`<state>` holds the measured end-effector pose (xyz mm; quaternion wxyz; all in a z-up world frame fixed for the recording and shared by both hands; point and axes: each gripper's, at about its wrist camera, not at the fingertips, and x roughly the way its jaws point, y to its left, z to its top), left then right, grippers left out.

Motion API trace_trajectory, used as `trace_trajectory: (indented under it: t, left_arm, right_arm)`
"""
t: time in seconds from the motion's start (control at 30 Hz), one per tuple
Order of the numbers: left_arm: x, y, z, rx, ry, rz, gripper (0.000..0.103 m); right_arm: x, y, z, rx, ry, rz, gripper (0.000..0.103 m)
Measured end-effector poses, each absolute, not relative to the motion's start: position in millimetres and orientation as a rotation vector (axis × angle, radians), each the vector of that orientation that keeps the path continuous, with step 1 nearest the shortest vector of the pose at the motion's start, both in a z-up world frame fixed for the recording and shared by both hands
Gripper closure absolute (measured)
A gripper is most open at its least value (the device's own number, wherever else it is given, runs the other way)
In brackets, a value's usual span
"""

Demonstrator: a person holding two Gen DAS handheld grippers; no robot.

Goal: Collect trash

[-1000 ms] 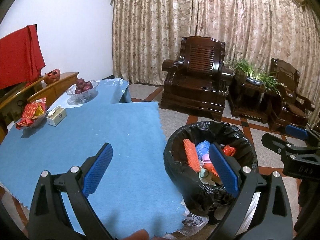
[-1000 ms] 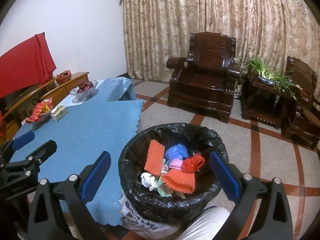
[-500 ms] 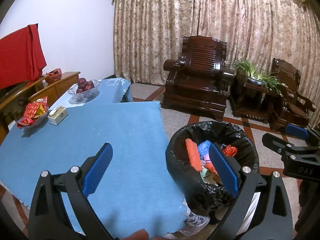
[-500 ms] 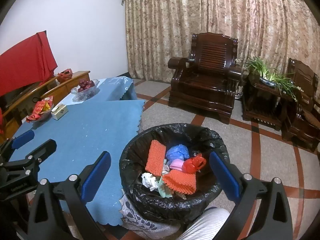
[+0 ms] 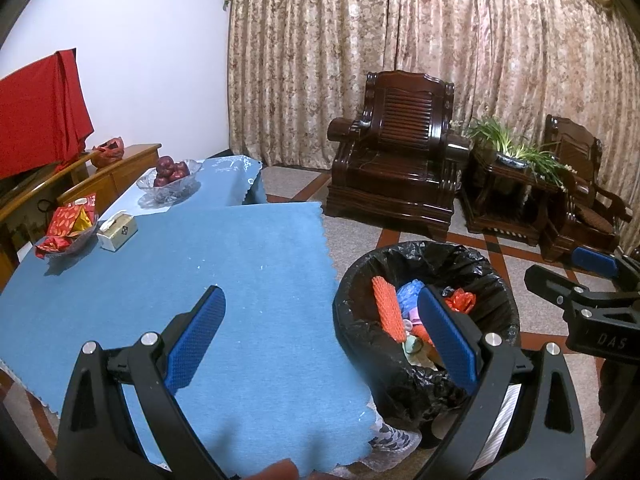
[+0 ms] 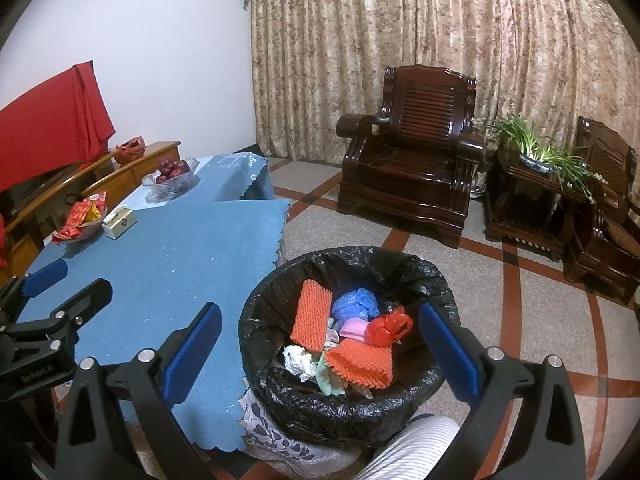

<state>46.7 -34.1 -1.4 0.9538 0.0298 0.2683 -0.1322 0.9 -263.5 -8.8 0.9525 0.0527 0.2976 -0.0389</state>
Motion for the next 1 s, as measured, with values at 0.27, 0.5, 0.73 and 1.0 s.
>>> trace_trajectory:
  t: [0.27,0.5,0.73,1.0]
  left_arm:
    - [47.0,-31.1,-3.0,0.065,0.544,-0.265,0.009]
    - [46.8,-31.3,-2.6,0.066,0.544,-0.266,0.009]
    - [46.7,-31.5,-2.3,0.066,0.543,-0.265,0.009]
    - [46.6,-31.7,-2.1,0.067,0.544,-0.266,0.009]
  right_arm:
    - [1.0,-263.4,-8.6,0.107,0.606,-0.079,0.006]
    - [2.3,-264.2,-8.6,0.107,0.605,-0.077,0.006]
    - [2.3,-264.5,-8.3,0.106,0.606,-0.076,0.006]
    - [2.1,-263.7,-8.4,0.107,0.606,-0.076,0.006]
